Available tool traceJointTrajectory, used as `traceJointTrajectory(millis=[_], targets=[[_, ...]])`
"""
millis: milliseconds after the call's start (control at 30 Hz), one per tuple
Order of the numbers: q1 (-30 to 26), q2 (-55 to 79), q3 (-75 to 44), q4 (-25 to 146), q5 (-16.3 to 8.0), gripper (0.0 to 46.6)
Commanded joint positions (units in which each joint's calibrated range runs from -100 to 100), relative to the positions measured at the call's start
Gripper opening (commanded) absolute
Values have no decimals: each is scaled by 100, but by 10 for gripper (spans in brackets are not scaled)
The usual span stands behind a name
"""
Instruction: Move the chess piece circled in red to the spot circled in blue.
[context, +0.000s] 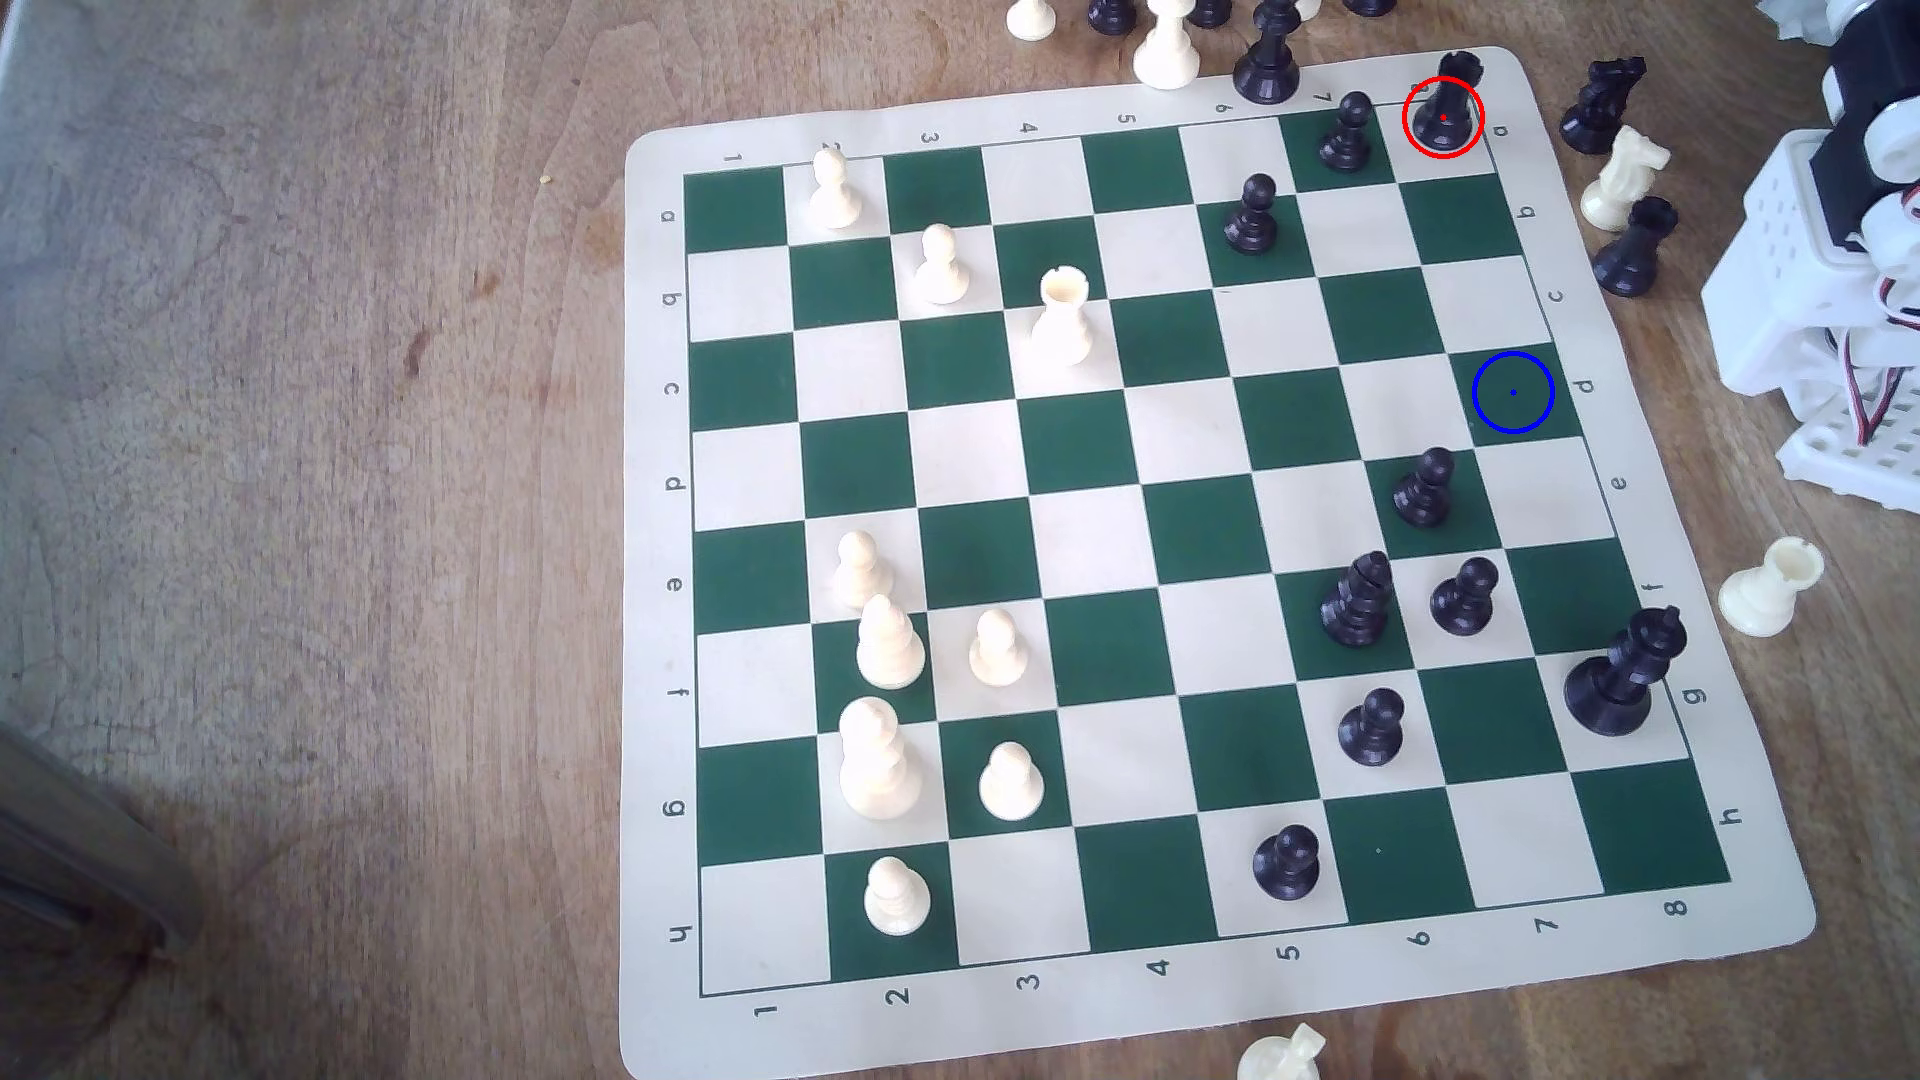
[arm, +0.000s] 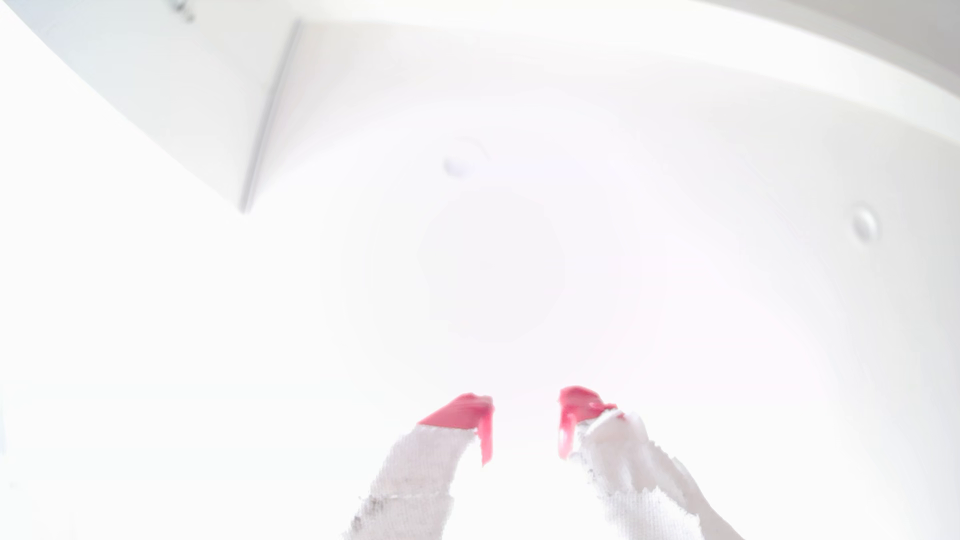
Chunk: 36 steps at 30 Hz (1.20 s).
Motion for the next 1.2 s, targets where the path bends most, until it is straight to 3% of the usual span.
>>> traceJointTrajectory(millis=[0,633,667,700,767,800,833,933,967,1067,1167], targets=[[-27,-28,90,-119,29,68],[-27,-28,90,-119,29,69],[43,-28,90,160,39,104],[98,-28,90,422,63,102],[113,-28,90,1585,88,20],[239,-28,90,2379,63,2],[1091,-20,90,3993,93,1],[1232,-20,81,5745,181,1],[1553,-20,81,6654,181,1],[1686,-20,81,7441,137,1],[1998,-20,-617,9373,-24,1]])
